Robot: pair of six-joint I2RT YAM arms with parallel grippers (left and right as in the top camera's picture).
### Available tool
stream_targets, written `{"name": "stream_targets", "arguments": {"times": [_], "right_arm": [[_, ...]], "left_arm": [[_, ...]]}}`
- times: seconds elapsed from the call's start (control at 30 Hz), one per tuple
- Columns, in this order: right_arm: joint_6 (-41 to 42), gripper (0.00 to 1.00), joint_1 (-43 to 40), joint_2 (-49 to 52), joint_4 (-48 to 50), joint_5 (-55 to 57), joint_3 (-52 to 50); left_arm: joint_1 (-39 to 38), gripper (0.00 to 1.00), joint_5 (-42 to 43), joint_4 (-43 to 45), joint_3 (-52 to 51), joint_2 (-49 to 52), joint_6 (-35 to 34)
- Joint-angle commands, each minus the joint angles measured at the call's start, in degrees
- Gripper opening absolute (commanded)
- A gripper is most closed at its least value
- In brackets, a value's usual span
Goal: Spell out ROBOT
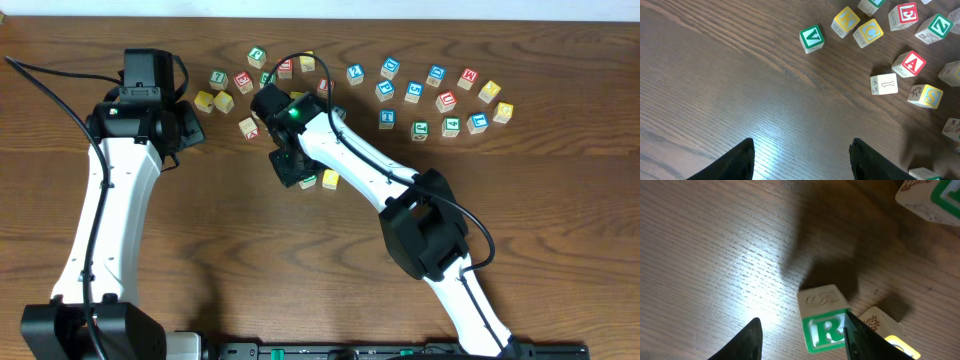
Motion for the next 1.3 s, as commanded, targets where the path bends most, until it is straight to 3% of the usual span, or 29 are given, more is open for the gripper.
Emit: {"name": "stream_targets", "arguments": {"times": [0.0,0.33,0.53,0.9,1.1,1.27], "right_arm": [[1.3,0.47,-0.5,-1.9,0.1,0.3,2.5],[1.2,0.51,-1.2,-3.3,-0.5,1.4,3.3],[-8.5,0.49,-1.2,-2.0,-0.2,-0.3,0.9],[-8.6,0.45,-1.6,-2.0,3.8,-0.4,-5.7],[-1.6,0.27,-1.6,-2.0,5.5,0.7,-7.1],[10.4,0.26,-2.4,-2.0,4.9,3.3,-7.1]], "left_arm": [[0.2,0.6,-1.0,-0.3,1.0,0.7,0.7],[0.2,0.6,-1.0,-0.3,1.0,0.7,0.7],[0.2,0.6,-1.0,-0.2,1.0,0.7,0.7],[0.2,0.6,-1.0,-0.3,1.0,0.7,0.7],[0.2,0.6,-1.0,-0.3,1.0,0.7,0.7],[0.2,0.6,-1.0,-0.4,1.0,0.7,0.7]]}}
